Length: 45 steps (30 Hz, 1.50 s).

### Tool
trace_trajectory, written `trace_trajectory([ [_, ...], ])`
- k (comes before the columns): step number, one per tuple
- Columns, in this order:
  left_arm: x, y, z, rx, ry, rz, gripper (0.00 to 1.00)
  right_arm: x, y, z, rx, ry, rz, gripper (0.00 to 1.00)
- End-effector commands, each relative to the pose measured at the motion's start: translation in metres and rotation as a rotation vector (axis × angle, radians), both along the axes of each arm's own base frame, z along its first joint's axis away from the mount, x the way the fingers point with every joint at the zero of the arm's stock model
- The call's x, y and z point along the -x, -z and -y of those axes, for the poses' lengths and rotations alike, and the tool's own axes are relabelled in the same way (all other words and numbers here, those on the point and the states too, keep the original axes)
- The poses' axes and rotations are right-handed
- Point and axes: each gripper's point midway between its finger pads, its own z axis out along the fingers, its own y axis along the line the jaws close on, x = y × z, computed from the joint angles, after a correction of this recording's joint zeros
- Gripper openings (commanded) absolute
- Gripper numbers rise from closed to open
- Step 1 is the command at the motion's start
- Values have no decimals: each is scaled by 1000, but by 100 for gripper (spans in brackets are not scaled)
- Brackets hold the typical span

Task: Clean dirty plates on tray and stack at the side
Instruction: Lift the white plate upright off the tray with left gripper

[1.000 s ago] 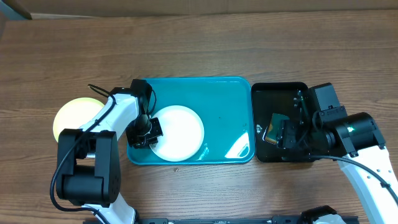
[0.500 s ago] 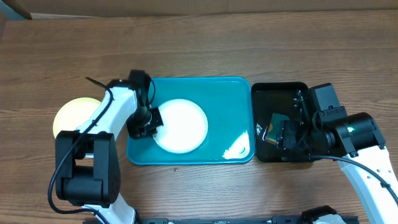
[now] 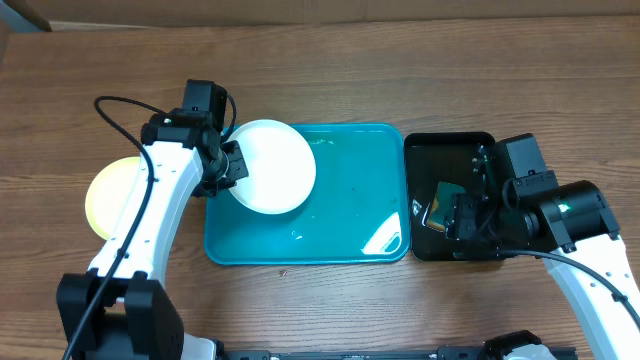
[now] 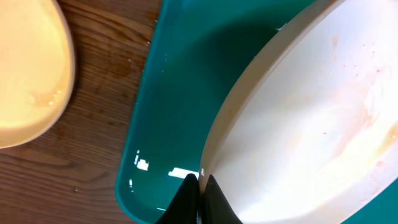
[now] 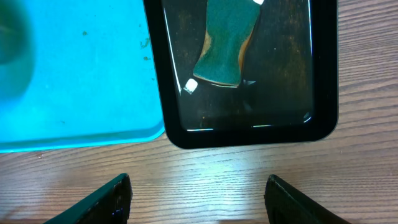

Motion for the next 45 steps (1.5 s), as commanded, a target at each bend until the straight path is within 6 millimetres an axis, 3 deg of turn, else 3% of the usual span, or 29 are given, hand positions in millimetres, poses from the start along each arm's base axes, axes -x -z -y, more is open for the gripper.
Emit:
trace_trajectory([
  [1,-6,-30,-12,-59,-19,102,4,1,1,0,6,-7,5,70],
  [8,-3,-57,-30,-182,-20,181,4,1,1,0,6,-7,2,70],
  [16,-4,-79,-35,-431,39,237,4,1,1,0,6,-7,2,70],
  [24,-9,-106,-11,-667,151,332,4,2,1,0,7,-7,-1,70],
  [28,-9,-122,13,-793,249,391,4,2,1,0,6,-4,-4,70],
  [37,-10,-127,50,-990,431,398,4,5,2,1,9,-4,-13,70],
  [45,-13,-127,56,-1083,442,403,4,5,2,1,9,-4,-13,70],
])
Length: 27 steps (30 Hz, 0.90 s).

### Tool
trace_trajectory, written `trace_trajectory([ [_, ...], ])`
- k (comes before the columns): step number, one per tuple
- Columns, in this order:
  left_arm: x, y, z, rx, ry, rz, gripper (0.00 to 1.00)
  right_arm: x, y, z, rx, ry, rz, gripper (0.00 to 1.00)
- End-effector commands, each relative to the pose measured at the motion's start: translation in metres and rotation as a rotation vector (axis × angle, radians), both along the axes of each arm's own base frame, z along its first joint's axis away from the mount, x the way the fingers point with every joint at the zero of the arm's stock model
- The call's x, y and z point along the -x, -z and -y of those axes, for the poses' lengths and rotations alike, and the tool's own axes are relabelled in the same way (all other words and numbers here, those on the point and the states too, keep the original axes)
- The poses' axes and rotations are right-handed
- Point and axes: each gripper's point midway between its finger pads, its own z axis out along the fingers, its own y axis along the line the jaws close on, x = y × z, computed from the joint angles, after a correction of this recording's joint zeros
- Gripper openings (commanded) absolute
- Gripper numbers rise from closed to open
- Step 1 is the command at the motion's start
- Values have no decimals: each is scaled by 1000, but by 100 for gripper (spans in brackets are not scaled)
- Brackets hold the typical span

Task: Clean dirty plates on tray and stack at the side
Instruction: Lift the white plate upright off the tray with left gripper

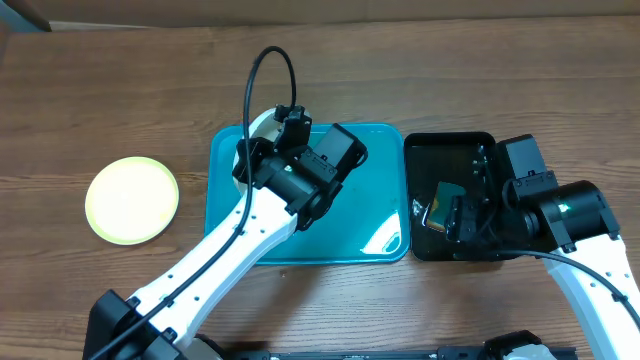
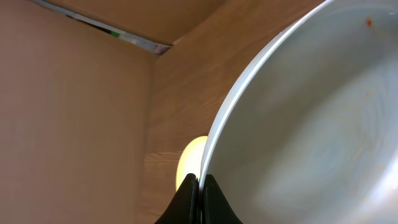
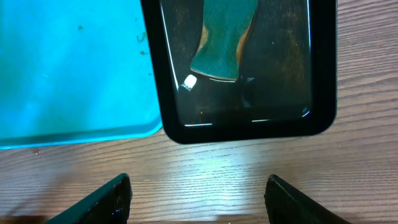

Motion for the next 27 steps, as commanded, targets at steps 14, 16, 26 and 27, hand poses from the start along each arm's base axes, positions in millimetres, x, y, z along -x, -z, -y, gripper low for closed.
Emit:
trace_trajectory([
  [14,-7,-15,0,-74,-16,63,4,1,1,0,5,-3,4,70],
  [16,-7,-15,0,-73,-16,64,4,1,1,0,5,-3,4,70],
  [26,-7,-4,1,-24,-9,21,4,1,1,0,5,-4,4,70],
  [27,-7,-2,-2,-8,-21,13,4,1,1,0,5,-3,4,70],
])
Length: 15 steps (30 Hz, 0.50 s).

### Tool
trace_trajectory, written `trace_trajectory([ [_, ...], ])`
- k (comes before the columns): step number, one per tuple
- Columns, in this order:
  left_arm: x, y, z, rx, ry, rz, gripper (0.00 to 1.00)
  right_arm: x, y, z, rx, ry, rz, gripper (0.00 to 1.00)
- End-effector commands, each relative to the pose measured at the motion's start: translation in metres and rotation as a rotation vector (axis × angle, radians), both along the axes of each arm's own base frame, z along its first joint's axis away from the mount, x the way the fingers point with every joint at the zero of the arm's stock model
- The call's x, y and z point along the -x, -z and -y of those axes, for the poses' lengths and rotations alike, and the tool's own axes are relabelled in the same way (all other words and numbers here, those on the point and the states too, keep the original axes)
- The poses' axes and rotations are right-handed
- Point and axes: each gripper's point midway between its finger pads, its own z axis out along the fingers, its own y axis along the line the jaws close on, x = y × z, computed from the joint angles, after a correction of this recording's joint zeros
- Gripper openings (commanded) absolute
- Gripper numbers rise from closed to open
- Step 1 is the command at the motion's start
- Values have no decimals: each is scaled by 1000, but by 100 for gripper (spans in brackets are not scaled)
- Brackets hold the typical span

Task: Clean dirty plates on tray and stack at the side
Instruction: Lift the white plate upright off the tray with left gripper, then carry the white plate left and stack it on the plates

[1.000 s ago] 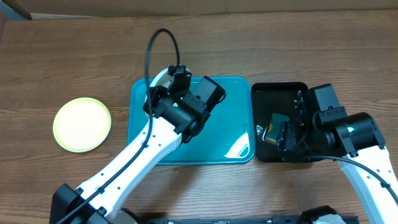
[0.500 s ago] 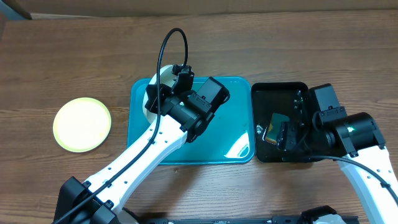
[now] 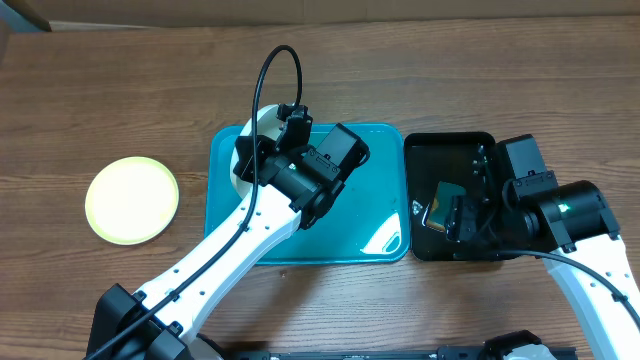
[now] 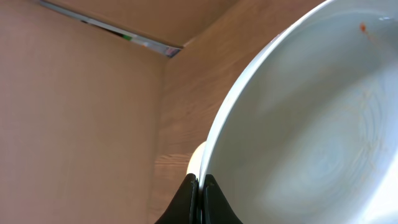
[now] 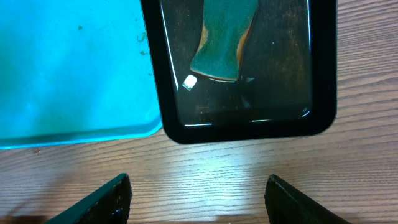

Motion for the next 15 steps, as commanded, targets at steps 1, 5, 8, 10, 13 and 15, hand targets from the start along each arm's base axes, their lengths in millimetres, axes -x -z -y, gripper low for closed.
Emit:
trace_trajectory([
  [1,-4,3,-6,56,-29,-11,4,1,1,0,5,-3,4,70],
  [5,3,12,-39,156,-146,-77,4,1,1,0,5,-4,4,70],
  [8,11,13,-78,265,-308,-91,4,1,1,0,5,-3,4,70],
  [10,14,18,-102,373,-399,-118,4,1,1,0,5,-4,4,70],
  [13,19,35,-132,567,-515,-169,4,1,1,0,5,-3,4,70],
  [15,24,48,-150,725,-594,-194,4,1,1,0,5,-4,3,70],
])
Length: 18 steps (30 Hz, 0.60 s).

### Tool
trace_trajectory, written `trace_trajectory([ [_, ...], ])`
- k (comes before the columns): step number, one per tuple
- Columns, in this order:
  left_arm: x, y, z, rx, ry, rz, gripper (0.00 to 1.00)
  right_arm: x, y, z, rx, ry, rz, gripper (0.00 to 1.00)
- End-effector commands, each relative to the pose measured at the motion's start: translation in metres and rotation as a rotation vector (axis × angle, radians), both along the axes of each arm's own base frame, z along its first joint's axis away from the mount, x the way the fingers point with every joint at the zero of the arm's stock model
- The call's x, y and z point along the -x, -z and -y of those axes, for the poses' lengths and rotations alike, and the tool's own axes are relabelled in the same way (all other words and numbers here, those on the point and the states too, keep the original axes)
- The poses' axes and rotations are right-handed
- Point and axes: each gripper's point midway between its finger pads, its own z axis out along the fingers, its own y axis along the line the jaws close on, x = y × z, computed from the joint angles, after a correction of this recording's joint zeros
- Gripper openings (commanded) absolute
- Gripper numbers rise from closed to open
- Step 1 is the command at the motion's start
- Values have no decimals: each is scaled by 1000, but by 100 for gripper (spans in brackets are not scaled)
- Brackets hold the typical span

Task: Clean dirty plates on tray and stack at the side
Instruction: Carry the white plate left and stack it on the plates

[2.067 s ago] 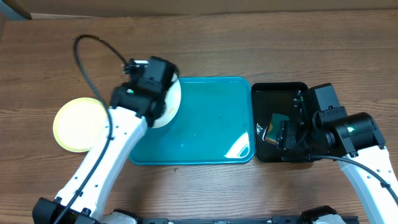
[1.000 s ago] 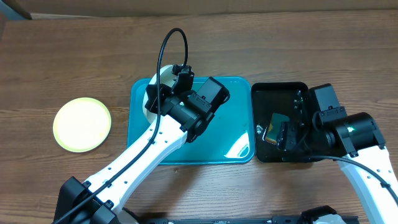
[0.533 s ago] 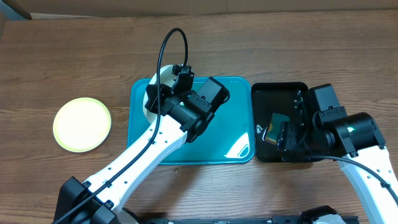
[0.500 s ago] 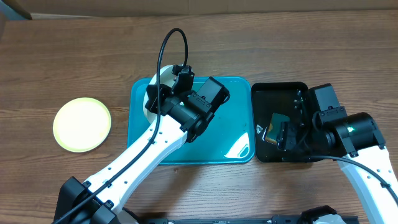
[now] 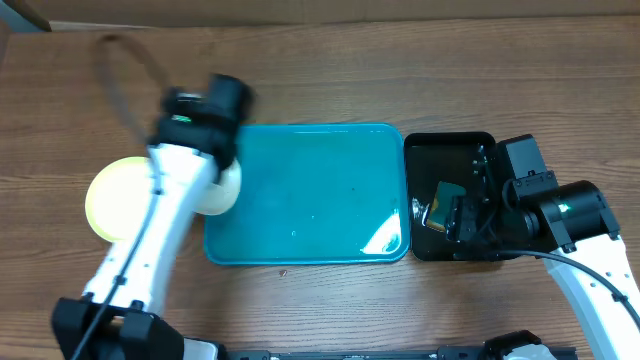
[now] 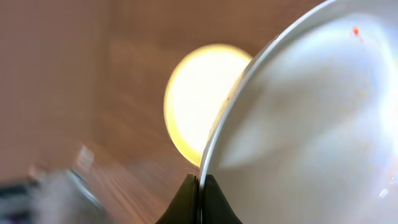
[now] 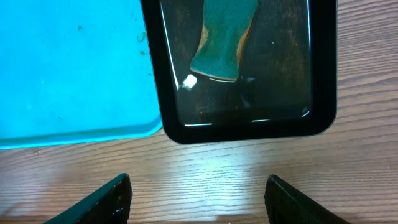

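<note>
My left gripper (image 6: 200,184) is shut on the rim of a white plate (image 6: 311,124) with a small red speck and faint smears. In the overhead view the plate (image 5: 226,187) shows at the left edge of the teal tray (image 5: 310,200), under the blurred left arm. A yellow plate (image 5: 113,200) lies on the table just to its left; the left wrist view shows this yellow plate (image 6: 199,99) beyond the white rim. My right gripper (image 7: 199,199) is open over bare wood in front of the black tray (image 7: 155,81).
The black tray (image 5: 450,150) holds dark water and a green sponge (image 7: 227,37), right of the teal tray. Small crumbs dot the teal tray (image 7: 68,62). A cardboard wall runs along the table's back edge.
My left arm has swung from above the teal tray's back left to the tray's left side. The white plate now hangs beside the yellow plate. The right arm is unchanged.
My left gripper first held the white plate by its rim over the tray's back left corner. Then the arm reached across the tray with the plate tilted up. Now the plate is at the tray's left edge by the yellow plate. My right gripper stayed open throughout.
</note>
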Motion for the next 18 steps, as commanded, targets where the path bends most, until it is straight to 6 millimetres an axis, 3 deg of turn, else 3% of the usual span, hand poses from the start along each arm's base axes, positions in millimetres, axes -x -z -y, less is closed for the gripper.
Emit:
trace_trajectory([
  [1,7,21,-12,357,-147,36,4,1,1,0,5,-4,3,70],
  [6,15,32,-63,580,-326,142,4,1,1,0,5,-4,4,71],
  [11,26,41,-120,582,-470,249,4,2,1,0,6,-4,-1,71],
  [18,44,70,-152,546,-568,261,4,4,1,1,8,-4,-8,71],
])
